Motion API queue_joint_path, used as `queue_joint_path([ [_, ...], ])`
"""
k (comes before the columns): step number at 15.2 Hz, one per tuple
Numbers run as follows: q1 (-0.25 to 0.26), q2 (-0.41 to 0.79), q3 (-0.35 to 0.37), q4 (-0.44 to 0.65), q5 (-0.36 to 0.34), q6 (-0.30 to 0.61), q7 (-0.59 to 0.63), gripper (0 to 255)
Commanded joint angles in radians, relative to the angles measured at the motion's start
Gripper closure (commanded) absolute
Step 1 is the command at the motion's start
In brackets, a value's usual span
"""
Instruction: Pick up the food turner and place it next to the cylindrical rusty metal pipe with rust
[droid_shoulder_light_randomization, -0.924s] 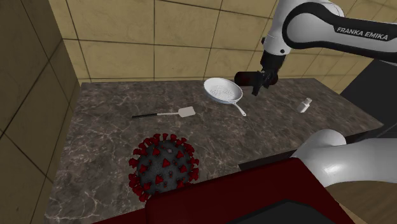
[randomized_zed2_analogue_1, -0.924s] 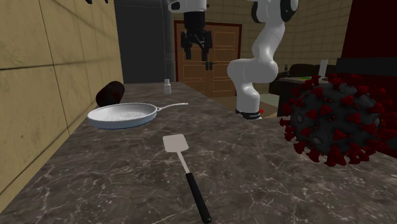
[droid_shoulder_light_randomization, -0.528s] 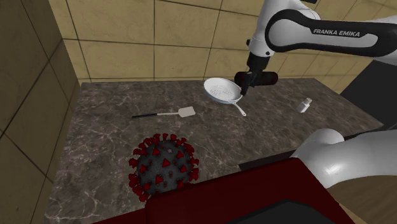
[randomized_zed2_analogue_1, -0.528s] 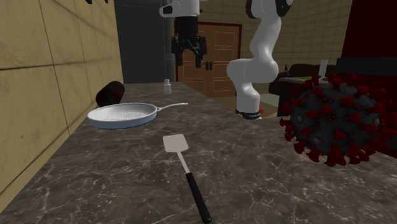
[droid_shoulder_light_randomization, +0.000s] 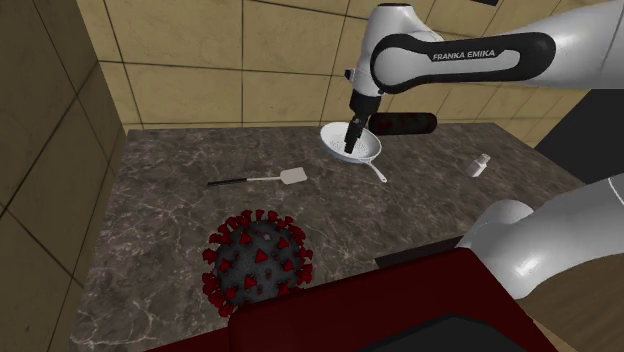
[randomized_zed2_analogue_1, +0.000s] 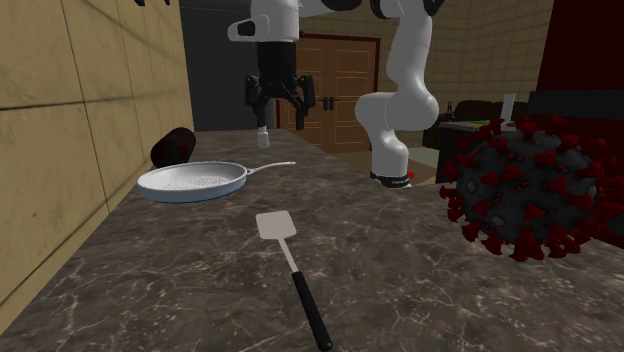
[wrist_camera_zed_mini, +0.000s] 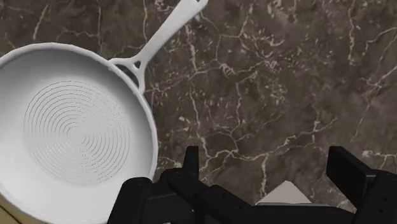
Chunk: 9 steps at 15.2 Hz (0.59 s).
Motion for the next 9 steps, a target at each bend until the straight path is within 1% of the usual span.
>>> queue_joint_path([
  [1,0.024,0.070,0.002,0.032,0.013,0.047,-0.050,0],
  [9,0.104,0.299,0.037,0.163,0.068,0.181,-0.239,0],
])
